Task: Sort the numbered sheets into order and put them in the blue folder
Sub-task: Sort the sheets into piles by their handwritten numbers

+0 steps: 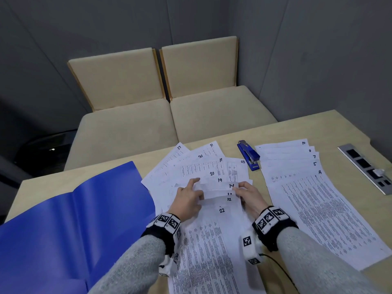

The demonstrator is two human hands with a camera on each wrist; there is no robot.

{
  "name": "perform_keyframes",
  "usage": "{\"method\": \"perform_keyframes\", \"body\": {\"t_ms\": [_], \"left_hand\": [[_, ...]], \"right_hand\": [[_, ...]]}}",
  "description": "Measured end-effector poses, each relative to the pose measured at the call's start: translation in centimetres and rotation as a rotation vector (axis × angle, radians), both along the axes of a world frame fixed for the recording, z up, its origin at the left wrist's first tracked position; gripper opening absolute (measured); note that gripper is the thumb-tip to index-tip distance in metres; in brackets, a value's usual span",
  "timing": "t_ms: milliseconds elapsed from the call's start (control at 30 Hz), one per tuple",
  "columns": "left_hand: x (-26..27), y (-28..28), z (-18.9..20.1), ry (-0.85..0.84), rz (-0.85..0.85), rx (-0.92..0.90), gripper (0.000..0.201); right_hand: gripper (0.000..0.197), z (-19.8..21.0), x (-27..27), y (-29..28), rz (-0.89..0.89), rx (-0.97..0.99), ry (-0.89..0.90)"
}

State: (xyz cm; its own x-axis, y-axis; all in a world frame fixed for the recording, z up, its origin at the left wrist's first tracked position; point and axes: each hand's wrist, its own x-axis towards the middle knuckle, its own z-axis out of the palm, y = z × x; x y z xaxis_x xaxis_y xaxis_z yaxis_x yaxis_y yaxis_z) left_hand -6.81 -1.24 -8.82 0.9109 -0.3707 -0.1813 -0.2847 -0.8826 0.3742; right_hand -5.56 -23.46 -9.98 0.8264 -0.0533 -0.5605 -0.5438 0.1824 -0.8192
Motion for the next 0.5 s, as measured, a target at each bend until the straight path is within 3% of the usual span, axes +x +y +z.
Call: {"method": "perform_keyframes", "body": {"t_ms": [333,433,500], "left_hand": [[0.7,-0.4,0.3,0.059,0.021,0.011,0.013],[0.7,-0.4,0.0,0.053,0.025,0.010,0.012],[0.6,-0.5,0.0,0.040,0.023,0.022,0.012]], "right_hand": [[0.013,0.1,-0.5,0.1,-0.015,0.253,0.062],[0.038,-0.1,-1.2,-0.4,0.134,0.142,0.083],[0.042,-0.3,-1.6,-0.5,0.191,0.027,0.069]]}}
